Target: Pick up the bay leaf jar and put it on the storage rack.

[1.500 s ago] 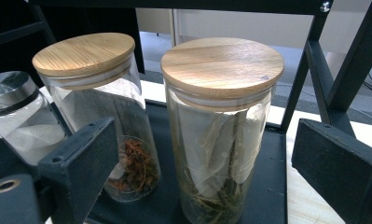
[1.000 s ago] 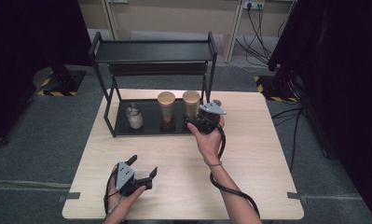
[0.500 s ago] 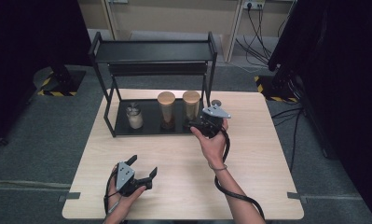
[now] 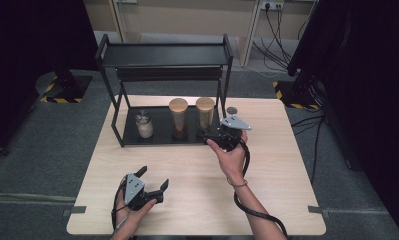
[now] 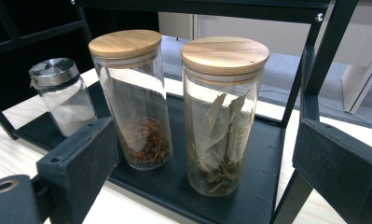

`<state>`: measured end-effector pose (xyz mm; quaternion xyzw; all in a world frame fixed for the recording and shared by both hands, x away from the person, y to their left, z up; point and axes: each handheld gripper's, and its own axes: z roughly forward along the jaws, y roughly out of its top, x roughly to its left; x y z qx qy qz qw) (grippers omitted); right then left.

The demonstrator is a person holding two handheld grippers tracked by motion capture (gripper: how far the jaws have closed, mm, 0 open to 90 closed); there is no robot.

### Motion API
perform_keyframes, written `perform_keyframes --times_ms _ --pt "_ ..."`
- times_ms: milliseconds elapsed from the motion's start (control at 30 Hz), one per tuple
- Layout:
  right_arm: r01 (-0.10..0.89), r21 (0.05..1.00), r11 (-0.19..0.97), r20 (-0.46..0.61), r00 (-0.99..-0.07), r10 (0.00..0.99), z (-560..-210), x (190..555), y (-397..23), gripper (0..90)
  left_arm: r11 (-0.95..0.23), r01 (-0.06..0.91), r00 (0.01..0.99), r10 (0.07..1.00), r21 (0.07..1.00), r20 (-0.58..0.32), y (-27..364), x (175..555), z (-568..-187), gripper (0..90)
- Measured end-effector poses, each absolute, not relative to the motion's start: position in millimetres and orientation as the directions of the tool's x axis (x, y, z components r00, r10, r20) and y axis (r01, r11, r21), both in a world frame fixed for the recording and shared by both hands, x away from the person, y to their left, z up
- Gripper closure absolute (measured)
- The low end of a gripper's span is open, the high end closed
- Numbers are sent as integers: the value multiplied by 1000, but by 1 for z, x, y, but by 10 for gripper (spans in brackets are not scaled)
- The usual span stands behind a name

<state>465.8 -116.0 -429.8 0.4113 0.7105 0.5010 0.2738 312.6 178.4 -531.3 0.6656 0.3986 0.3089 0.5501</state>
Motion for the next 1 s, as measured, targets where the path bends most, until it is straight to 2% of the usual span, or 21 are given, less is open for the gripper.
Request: perform_keyframes --times_ms 1000 --pt "314 937 151 46 -540 840 -434 449 -138 49 -74 194 489 872 978 -31 178 313 -531 78"
